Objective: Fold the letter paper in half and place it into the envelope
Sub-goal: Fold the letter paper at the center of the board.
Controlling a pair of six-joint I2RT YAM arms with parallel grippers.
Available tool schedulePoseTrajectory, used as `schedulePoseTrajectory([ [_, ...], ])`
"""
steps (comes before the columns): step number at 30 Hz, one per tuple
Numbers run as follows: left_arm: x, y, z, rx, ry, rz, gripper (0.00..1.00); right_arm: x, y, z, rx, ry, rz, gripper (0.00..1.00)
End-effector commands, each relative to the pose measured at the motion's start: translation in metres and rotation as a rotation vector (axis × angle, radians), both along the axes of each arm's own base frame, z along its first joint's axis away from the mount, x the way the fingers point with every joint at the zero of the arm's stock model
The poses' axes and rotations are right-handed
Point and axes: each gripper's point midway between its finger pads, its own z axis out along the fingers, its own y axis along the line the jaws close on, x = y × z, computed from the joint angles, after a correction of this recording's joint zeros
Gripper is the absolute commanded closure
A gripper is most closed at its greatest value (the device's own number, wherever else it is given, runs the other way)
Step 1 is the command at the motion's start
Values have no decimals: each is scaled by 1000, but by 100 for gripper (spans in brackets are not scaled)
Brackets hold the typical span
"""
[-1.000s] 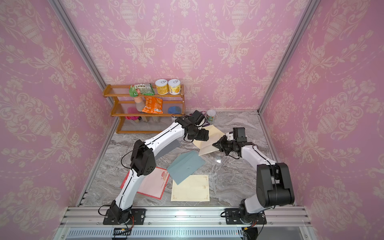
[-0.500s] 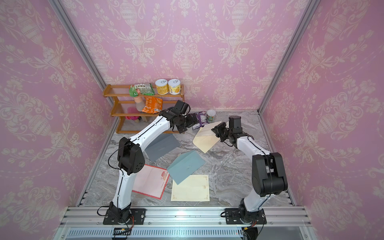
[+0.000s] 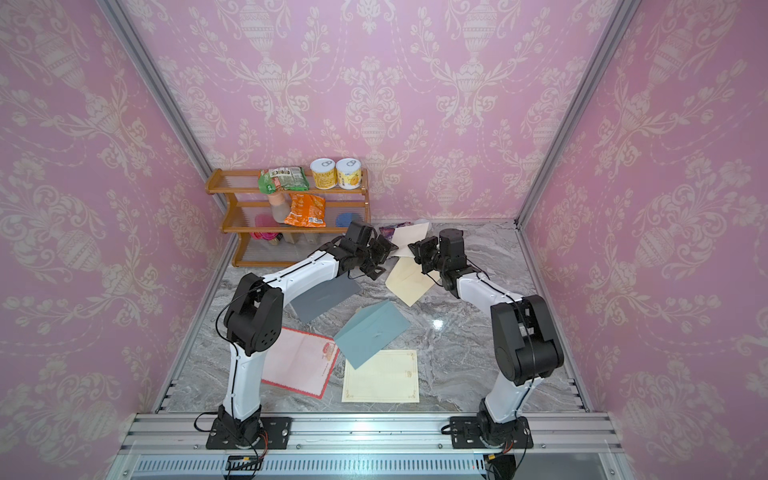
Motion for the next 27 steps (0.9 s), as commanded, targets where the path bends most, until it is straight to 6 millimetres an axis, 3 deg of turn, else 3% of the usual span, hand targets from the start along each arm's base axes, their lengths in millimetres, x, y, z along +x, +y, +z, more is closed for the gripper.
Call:
schedulePoseTrajectory([
  [1, 2, -9, 48, -111, -82, 43, 16, 5, 3, -2, 22, -23, -42, 100],
  [9, 7, -8, 60, -117, -129, 71, 48, -1, 16, -9, 22, -15, -21, 100],
  [13, 8, -8, 59, -103, -140, 62, 74, -2, 18, -8, 24, -21, -10, 100],
  [14, 7, -9, 58, -101, -139, 55, 82, -2, 17, -7, 25, -24, -12, 99],
  [16, 6, -10, 56, -90, -141, 35, 100, -3, 18, -7, 21, -25, -7, 82],
  [18, 4, -8, 56, -62, -154, 7, 100, -3, 17, -8, 13, -27, -2, 63],
  [19, 1, -7, 58, -36, -169, -19, 100, -3, 16, -9, 10, -27, 0, 59],
  [27, -28, 5, 63, 119, -257, -197, 100, 2, 9, -17, 28, -37, -1, 63],
])
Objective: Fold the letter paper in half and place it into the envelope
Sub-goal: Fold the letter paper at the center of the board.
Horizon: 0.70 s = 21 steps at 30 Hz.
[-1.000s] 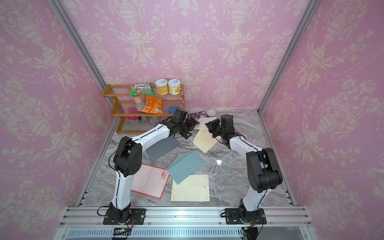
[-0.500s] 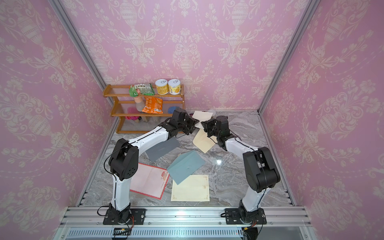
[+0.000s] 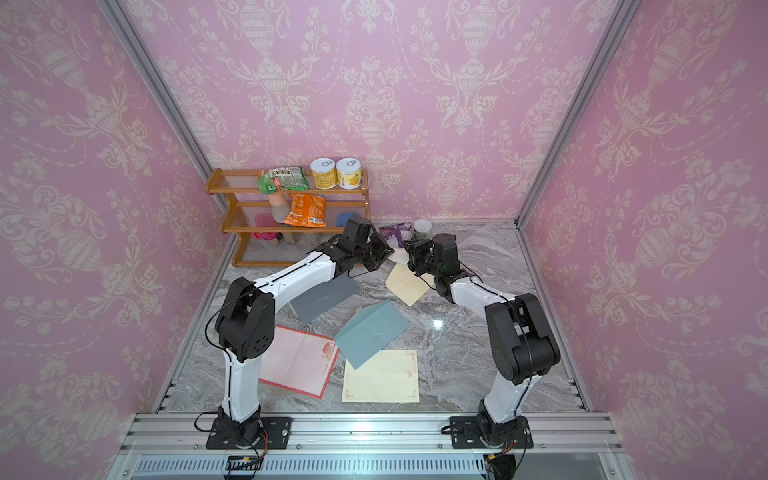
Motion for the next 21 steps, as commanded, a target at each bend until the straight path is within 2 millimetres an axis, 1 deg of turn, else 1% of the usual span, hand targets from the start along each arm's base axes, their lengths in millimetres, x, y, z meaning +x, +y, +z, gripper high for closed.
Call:
schedulePoseTrajectory([
  [1, -26, 9, 20, 72, -75, -118, 100, 7, -8, -12, 3, -11, -19, 64],
  [3, -32, 9, 19, 80, -96, -155, 100, 7, -5, -17, 9, 2, -3, 70],
  [7, -42, 11, 13, 119, -118, -232, 100, 6, -3, -21, 10, 6, 16, 96],
  [8, -44, 12, 10, 126, -114, -236, 100, 6, -3, -22, 4, 8, 16, 100],
  [9, -46, 13, 7, 124, -110, -236, 100, 5, -4, -22, -2, 8, 15, 100],
  [10, -46, 13, 6, 114, -107, -228, 96, 5, -3, -21, -5, 5, 19, 100],
  [11, -46, 12, 6, 103, -102, -221, 83, 6, -3, -20, -8, 2, 22, 100],
  [12, -45, 11, 5, 85, -94, -210, 65, 5, -2, -20, -10, 0, 23, 100],
  [13, -44, 9, 5, 64, -91, -202, 53, 6, -2, -18, -11, -5, 19, 100],
  [14, -43, 6, 5, 47, -86, -195, 48, 6, -2, -18, -13, -5, 18, 100],
  [16, -41, 1, 6, 19, -79, -181, 46, 5, 0, -18, -16, -10, 14, 100],
  [21, -37, -14, 7, -26, -63, -170, 52, 5, 3, -17, -27, -18, 10, 100],
])
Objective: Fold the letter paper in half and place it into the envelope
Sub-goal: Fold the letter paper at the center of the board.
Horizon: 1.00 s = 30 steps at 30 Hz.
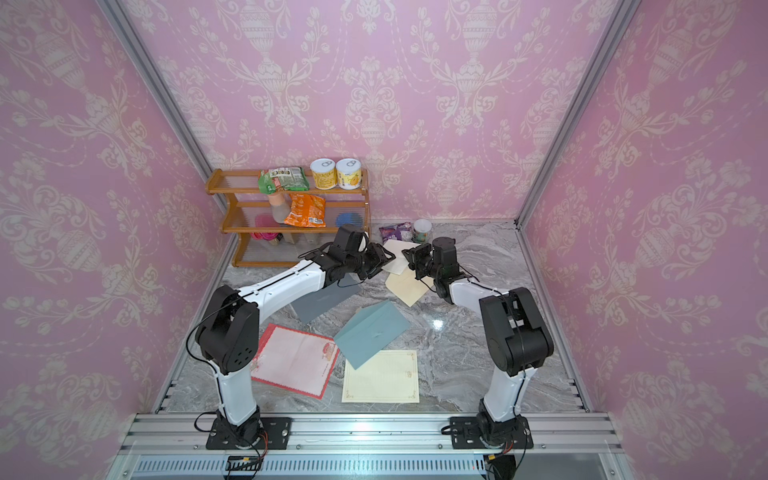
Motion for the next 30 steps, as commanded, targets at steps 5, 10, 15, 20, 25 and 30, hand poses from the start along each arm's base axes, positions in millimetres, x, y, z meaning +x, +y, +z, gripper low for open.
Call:
schedulePoseTrajectory([
  [5, 1, -25, 5, -83, 18, -20, 74, 0, 3, 7, -22, -50, -3, 100],
  [10, -5, -19, 2, -35, 10, -52, 100, 2, 0, 11, -28, -62, 6, 75],
  [15, -17, -3, 5, 61, -28, -127, 100, 5, -9, 10, -24, -66, 1, 69],
  [20, -29, 1, 10, 104, -69, -206, 100, 9, -10, 5, -4, -65, 7, 87],
  [25, -36, 7, 15, 145, -101, -244, 100, 8, -11, 0, -2, -61, 4, 100],
  [30, -41, 12, 22, 158, -116, -262, 100, 9, -11, 2, -17, -72, 22, 95],
])
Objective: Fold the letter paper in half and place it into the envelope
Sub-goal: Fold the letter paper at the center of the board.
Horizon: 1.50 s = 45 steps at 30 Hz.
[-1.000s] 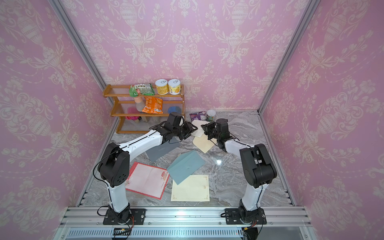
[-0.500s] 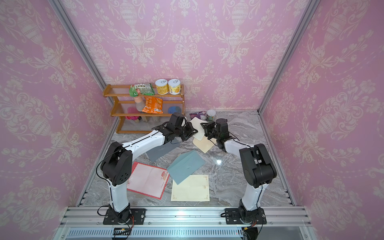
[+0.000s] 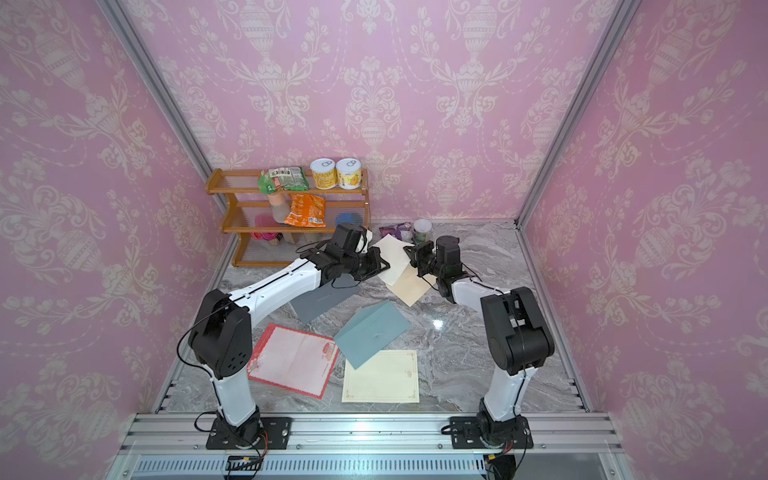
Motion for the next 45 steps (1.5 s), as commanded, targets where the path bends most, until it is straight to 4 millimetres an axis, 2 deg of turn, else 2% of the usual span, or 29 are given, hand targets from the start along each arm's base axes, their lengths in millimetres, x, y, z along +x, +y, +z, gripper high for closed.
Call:
schedulePoseTrajectory([
  [1, -15, 6, 15, 20, -18, -64, 100, 5, -5, -9, -27, -17, -3, 85],
  [2, -16, 6, 15, 23, -18, -66, 100, 6, -7, -8, -29, -19, -5, 77],
  [4, -18, 7, 16, 23, -18, -69, 100, 6, -10, -9, -34, -20, -9, 73],
  [6, -20, 7, 16, 23, -18, -73, 100, 7, -12, -10, -35, -19, -14, 78],
  [9, -21, 9, 16, 28, -17, -74, 100, 7, -13, -11, -34, -20, -19, 98],
  [16, -18, 16, 21, 32, -26, -63, 100, 5, -16, -12, -41, -19, -20, 100],
  [17, -17, 18, 21, 36, -24, -57, 100, 5, -18, -11, -42, -19, -22, 98],
  [19, -12, 24, 26, 33, -32, -42, 100, 4, -25, -11, -48, -10, -32, 81],
  [21, -6, 30, 31, 26, -35, -22, 100, 1, -36, -15, -61, 11, -49, 70],
  [25, 4, 33, 46, -2, -48, 3, 100, -8, -55, -25, -79, 54, -79, 62],
  [28, 8, 29, 56, -25, -61, 3, 100, -15, -61, -34, -87, 91, -84, 50],
  [34, 17, 20, 63, -65, -61, 10, 100, -20, -56, -47, -63, 128, -57, 20],
  [37, 23, 16, 62, -80, -58, 14, 100, -21, -52, -48, -50, 132, -46, 8],
  [45, 39, 5, 55, -113, -51, 23, 100, -12, -29, -35, 37, 105, 1, 0],
])
